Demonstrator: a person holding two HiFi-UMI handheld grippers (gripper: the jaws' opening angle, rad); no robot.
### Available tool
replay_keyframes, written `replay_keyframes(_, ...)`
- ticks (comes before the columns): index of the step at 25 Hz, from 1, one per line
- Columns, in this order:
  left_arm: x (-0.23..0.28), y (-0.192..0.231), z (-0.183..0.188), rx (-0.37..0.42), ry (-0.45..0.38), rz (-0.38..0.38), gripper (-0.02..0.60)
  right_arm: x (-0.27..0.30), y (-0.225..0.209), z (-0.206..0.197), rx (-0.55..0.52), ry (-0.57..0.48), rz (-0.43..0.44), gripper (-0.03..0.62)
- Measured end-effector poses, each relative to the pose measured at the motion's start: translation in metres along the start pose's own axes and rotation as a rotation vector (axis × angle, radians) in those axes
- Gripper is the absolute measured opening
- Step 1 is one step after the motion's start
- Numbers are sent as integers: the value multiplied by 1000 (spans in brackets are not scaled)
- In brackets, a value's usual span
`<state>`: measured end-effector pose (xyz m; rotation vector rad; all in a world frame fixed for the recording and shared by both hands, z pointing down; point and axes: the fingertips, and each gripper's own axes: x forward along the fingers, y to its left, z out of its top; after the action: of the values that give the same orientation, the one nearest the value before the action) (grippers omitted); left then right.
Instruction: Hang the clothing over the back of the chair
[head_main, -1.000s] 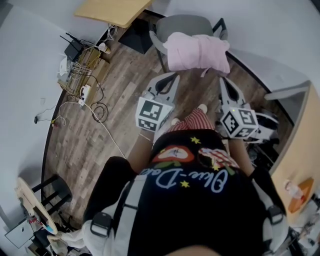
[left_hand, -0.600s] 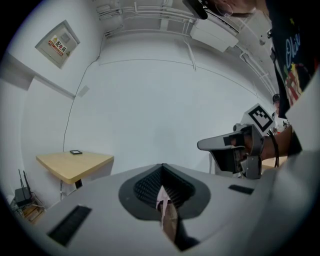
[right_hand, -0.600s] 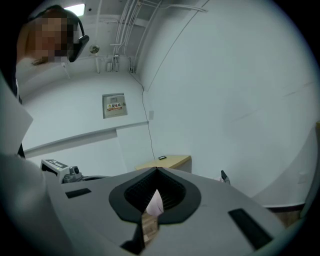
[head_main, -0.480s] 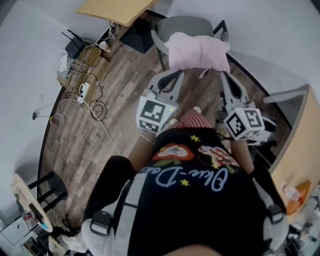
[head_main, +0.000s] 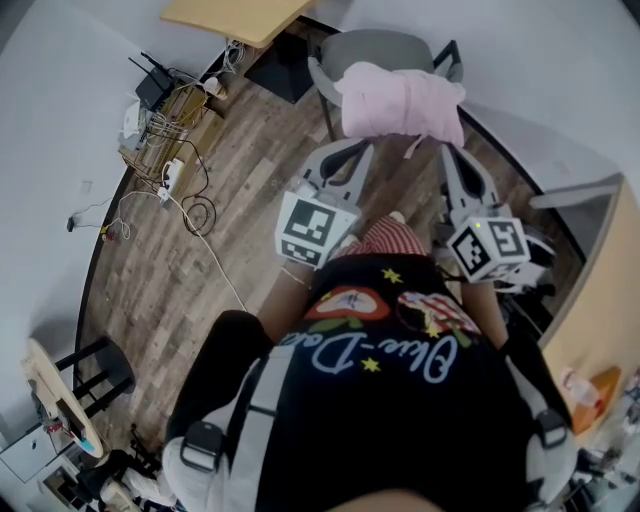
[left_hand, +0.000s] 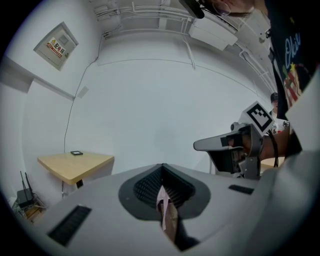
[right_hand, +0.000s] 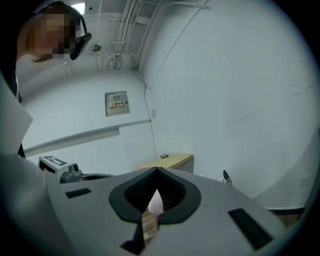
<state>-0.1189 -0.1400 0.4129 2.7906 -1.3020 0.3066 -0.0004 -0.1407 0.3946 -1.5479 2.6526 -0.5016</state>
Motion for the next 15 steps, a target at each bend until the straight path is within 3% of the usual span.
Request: replay_keyframes(15, 3, -4, -3, -3, 11, 9, 2, -5, -7, -2, 6, 5, -5, 0)
